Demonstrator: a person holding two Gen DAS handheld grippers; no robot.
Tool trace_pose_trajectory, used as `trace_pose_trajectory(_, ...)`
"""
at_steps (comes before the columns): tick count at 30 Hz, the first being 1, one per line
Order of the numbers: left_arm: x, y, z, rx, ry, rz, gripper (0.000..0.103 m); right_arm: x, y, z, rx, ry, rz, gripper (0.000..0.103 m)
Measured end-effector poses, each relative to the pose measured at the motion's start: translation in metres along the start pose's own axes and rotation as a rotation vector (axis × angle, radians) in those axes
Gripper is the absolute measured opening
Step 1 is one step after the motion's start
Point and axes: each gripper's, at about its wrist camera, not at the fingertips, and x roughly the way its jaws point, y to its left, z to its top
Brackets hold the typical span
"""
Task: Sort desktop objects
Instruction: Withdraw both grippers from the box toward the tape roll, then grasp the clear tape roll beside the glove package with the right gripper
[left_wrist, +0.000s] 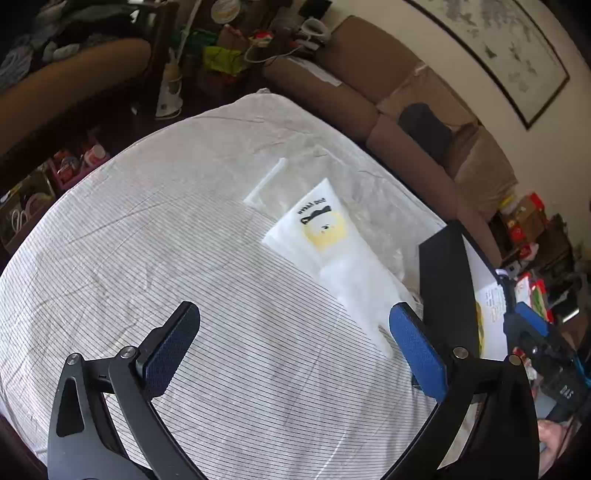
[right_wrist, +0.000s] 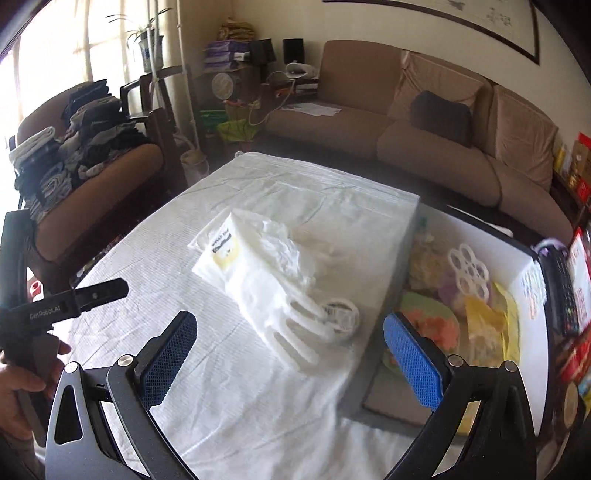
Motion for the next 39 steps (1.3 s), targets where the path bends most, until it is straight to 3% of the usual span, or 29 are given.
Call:
trace_pose_trajectory(3,0.009,0.008,0.004,-0.044,0.036,-0.031,0.103,0.038,-0.001,0.028,-0.009,0.030,0.000,0.102)
trace_pose_trajectory(7,0.014,-0.004,0.006,-0.005,0.038,-0.015,0.103,0.092,-0.016,0.049,0.050,0.141,0.043,0.094)
trace_pose_trajectory(10,0.019,-0.014,0.005,0.017,0.046,-0.014,0.103,0.124,-0.023,0.049,0.053,0.229,-0.026,0.093)
trace_pose_trajectory(14,0.030,-0.027,-0.001,0.069,0.075,0.006,0.103,0.158,-0.042,0.042,0.046,0.387,-0.133,0.074)
trace_pose_trajectory(17,0.033,-0.035,-0.005,0.089,0.085,0.007,0.103,0.180,-0.053,0.036,-0.022,0.494,-0.196,0.051)
trace_pose_trajectory(21,0.032,-0.040,-0.006,0.110,0.083,0.003,0.103,0.205,-0.055,0.023,-0.081,0.599,-0.208,0.050)
trace_pose_trajectory(25,0.033,-0.037,-0.005,0.108,0.092,0.013,0.103,0.213,-0.051,0.012,-0.065,0.668,-0.168,0.053)
trace_pose_trajectory(27,0.034,-0.037,-0.005,0.100,0.096,0.004,0.103,0.217,-0.050,0.003,-0.098,0.718,-0.183,0.068)
trace_pose_trajectory(35,0.036,-0.044,-0.008,0.139,0.111,-0.005,0.103,0.233,-0.038,-0.018,-0.246,0.802,-0.215,0.087)
trace_pose_trajectory(37,0.036,-0.042,-0.006,0.133,0.110,-0.006,0.103,0.233,-0.041,-0.016,-0.238,0.810,-0.203,0.079)
trace_pose_trajectory(38,0.036,-0.041,-0.005,0.127,0.109,-0.008,0.103,0.231,-0.044,-0.014,-0.224,0.807,-0.195,0.064)
trace_pose_trajectory(39,0.036,-0.040,-0.004,0.119,0.109,-0.014,0.103,0.226,-0.047,-0.010,-0.207,0.792,-0.183,0.064)
